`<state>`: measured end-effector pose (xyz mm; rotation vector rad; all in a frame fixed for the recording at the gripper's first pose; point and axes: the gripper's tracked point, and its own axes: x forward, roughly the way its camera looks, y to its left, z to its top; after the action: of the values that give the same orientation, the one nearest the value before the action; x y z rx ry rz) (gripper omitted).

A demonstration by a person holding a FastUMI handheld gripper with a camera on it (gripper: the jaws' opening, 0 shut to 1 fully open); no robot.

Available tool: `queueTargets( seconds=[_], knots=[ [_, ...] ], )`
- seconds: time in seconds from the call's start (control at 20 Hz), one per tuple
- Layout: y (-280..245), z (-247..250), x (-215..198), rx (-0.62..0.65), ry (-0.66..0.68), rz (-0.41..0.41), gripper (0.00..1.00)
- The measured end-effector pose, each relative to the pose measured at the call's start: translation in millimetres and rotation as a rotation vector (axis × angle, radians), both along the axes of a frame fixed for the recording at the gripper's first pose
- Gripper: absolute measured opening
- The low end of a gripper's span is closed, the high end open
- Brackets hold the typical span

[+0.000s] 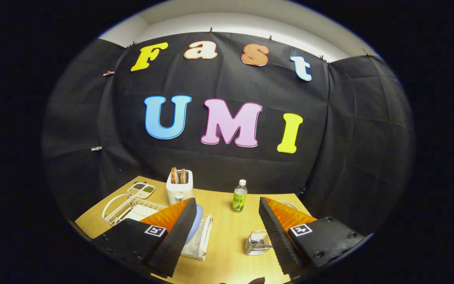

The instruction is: Take the plate from the dish rack, then take the spoon from the basket and place it into the plate.

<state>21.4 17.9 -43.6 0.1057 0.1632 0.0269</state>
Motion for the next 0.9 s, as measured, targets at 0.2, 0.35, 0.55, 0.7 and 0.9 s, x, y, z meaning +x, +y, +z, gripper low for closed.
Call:
queueTargets(
  seconds=[0.2, 0.35, 0.55, 0.7, 0.9],
  knots=[
    [27.1, -42.4, 22.9, 0.077, 0.149, 0.038, 0.98],
    [46.1, -81.1, 42.9, 0.084, 0.261, 0.050, 0.98],
    [79.2, -133.7, 67.9, 0.138, 0.399, 0.069, 0.98],
    [91.0, -159.8, 84.5, 0.175, 0.456, 0.035, 0.97],
    [108.7, -186.3, 100.4, 0.214, 0.523, 0.006, 0.88]
  ],
)
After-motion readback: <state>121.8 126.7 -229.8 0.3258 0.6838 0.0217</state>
